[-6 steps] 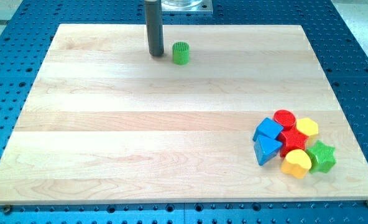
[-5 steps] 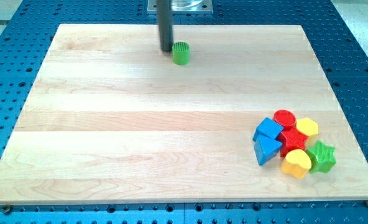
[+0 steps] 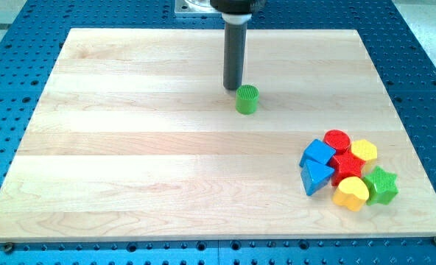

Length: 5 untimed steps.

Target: Push the green circle close to the blue cube

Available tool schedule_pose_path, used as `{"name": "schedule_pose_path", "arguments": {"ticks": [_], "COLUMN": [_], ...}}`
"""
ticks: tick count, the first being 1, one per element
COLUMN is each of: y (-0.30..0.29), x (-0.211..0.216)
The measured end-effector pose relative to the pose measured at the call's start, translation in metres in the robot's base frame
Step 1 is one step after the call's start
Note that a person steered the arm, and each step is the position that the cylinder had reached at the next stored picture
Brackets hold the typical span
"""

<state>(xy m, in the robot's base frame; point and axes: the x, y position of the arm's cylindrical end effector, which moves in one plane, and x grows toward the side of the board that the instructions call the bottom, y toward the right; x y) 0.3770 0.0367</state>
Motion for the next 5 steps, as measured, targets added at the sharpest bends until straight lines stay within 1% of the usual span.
{"name": "schedule_pose_path", "arguments": {"ticks": [1, 2, 3, 4, 5], "y": [0.059, 0.028, 0.006, 0.008, 0.050], "x": [0.076, 0.013, 0.029, 0.067, 0.091]}}
